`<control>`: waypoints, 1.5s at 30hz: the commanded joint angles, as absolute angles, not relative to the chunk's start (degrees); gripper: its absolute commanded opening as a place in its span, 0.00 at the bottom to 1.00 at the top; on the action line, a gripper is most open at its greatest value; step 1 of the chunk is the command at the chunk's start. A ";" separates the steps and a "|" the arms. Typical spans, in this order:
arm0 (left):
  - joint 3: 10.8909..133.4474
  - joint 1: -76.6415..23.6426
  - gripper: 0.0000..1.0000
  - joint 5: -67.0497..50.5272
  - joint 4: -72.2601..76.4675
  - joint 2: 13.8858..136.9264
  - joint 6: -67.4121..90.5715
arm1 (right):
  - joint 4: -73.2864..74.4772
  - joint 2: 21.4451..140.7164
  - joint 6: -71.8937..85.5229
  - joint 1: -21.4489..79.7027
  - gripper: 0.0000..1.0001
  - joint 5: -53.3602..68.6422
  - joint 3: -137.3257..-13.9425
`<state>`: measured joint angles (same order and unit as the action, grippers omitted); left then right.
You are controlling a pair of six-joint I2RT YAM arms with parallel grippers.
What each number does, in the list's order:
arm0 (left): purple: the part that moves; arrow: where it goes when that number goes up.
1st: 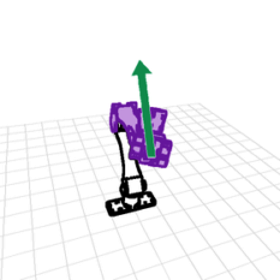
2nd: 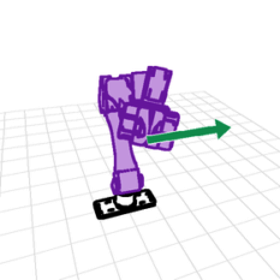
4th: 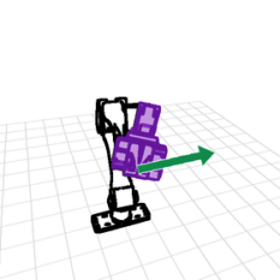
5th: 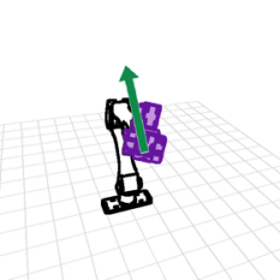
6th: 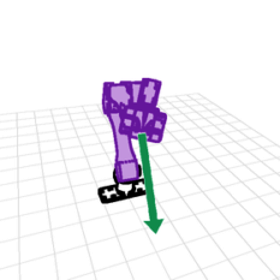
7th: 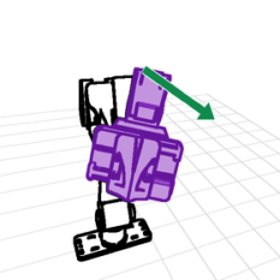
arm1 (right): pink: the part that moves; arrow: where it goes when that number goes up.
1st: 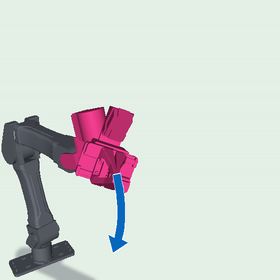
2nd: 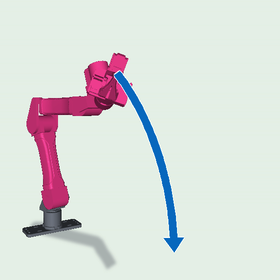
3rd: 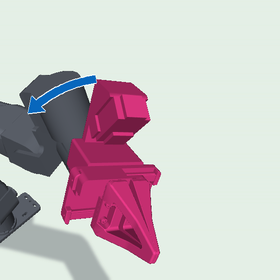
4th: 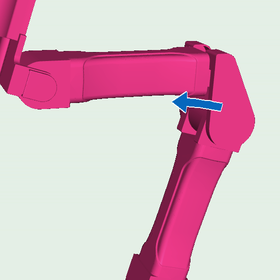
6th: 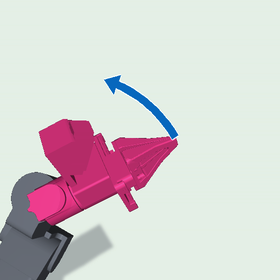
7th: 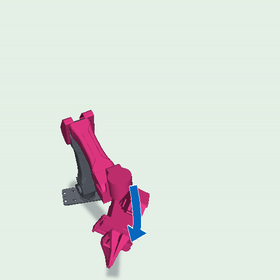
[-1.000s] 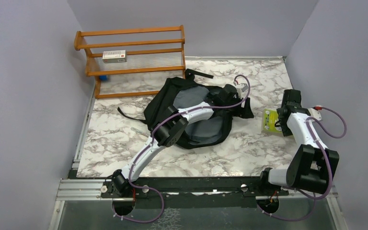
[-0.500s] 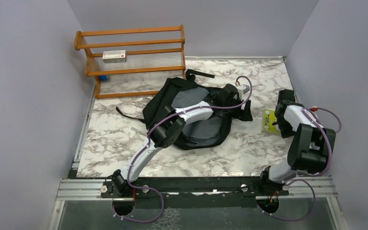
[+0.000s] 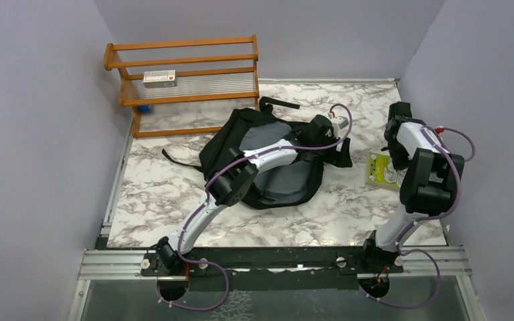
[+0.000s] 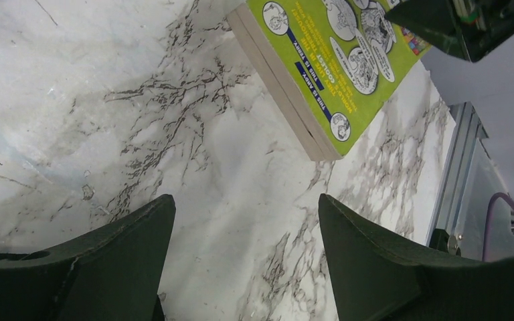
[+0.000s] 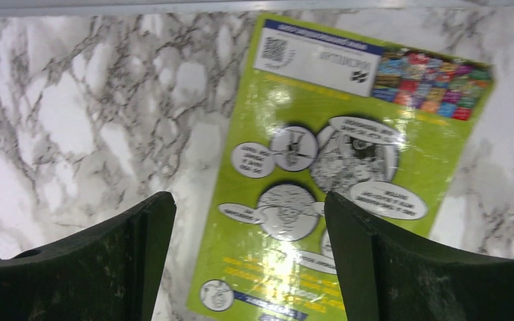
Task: Pack the student bag
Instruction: Adjust the book at the center of the board.
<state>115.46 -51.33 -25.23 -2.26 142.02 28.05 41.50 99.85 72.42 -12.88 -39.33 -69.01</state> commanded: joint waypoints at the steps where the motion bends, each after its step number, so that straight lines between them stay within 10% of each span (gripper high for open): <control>1: 113.99 -50.73 0.79 -24.79 -2.28 138.83 27.23 | 44.33 104.19 73.36 -12.05 0.87 -39.82 -73.25; 34: 117.11 -47.49 0.79 -23.14 -6.41 139.05 28.48 | 45.95 120.35 48.21 -7.86 0.85 -39.29 -86.66; 45: 107.89 -45.85 0.79 -22.43 -3.54 132.69 28.96 | 43.17 113.01 47.48 -0.93 0.65 -35.12 -74.60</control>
